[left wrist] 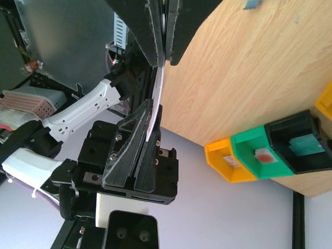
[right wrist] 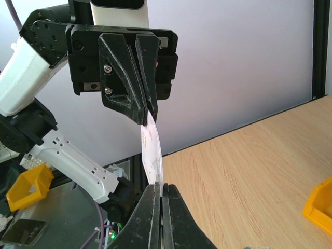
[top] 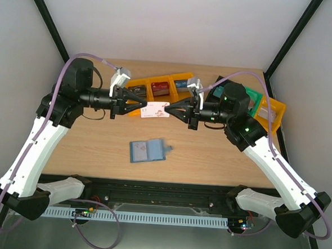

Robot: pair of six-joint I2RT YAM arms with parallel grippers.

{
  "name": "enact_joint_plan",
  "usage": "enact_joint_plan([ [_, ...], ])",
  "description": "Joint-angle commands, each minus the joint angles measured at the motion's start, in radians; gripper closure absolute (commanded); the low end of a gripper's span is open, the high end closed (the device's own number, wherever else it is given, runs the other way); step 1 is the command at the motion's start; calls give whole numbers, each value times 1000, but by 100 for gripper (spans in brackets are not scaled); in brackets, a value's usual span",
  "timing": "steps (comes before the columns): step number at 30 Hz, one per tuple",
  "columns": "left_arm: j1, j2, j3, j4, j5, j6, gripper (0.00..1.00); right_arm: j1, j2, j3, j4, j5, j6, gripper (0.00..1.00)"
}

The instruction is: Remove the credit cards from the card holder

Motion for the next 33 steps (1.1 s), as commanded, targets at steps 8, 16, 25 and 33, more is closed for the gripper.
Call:
enact_joint_plan([
  [8,8,-55,-67,56,55,-130,98,-3,19,91,-58,69,-19,98],
  [16,176,-58,-207,308,37,-650,98,36,-12,81,-107,885,-252,31],
  [25,258,-35,-285,385,34,-849,98,524,-72,-382,719,1300,-1483,7],
  [33,259,-23,-298,377,35,-840,98,560,210,-417,1190,1335,-1999,13],
])
